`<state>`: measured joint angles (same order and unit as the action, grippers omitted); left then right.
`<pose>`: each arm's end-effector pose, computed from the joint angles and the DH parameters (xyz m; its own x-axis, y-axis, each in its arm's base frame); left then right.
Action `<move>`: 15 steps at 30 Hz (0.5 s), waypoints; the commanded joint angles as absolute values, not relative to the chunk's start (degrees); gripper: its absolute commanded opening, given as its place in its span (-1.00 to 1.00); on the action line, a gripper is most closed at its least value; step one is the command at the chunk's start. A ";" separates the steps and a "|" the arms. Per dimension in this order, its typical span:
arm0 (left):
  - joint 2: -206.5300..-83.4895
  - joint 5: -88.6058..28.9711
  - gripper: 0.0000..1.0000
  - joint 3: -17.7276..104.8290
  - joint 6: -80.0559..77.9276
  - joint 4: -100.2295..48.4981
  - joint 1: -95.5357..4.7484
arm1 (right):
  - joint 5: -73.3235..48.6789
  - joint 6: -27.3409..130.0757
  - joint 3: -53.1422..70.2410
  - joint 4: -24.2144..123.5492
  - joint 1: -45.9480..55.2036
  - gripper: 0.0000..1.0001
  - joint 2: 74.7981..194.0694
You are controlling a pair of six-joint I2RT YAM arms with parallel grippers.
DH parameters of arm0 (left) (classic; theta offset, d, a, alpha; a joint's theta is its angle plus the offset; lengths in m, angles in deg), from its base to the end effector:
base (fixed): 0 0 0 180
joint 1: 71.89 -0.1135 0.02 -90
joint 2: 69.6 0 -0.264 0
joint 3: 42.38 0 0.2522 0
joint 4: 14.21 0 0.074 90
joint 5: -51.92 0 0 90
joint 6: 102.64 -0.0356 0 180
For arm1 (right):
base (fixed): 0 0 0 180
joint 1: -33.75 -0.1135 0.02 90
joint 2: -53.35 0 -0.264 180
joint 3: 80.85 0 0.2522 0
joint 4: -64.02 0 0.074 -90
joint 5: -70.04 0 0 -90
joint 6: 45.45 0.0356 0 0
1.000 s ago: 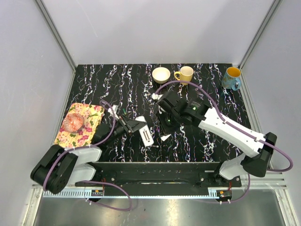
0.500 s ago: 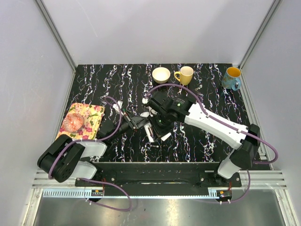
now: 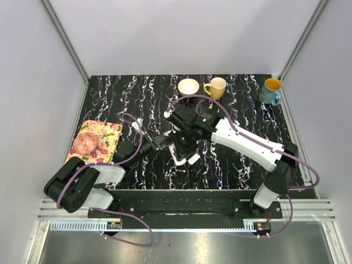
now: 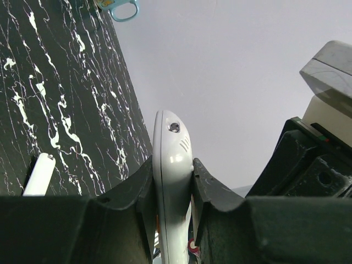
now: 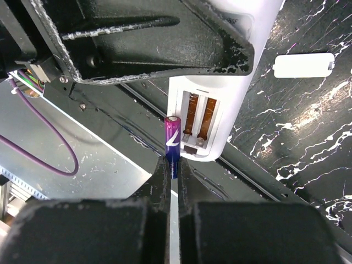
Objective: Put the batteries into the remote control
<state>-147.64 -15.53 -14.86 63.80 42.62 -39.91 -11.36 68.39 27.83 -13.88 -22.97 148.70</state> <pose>0.1895 -0.1344 0.1889 -0.7679 -0.5789 -0.2740 0.2811 0.0798 -0.9564 0.1804 0.2846 0.3359 -0.8016 -0.4930 -0.3382 -0.5880 0.7523 0.2971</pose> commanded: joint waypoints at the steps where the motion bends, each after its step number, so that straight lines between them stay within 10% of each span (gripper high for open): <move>1: -144.58 -18.21 -1.00 -14.82 63.38 49.11 -39.46 | -13.81 68.99 29.86 -13.11 -23.37 -1.00 148.54; 15: -142.64 -19.01 -1.00 -15.70 62.50 47.88 -38.94 | -15.39 69.43 29.25 -12.14 -23.46 -1.00 148.28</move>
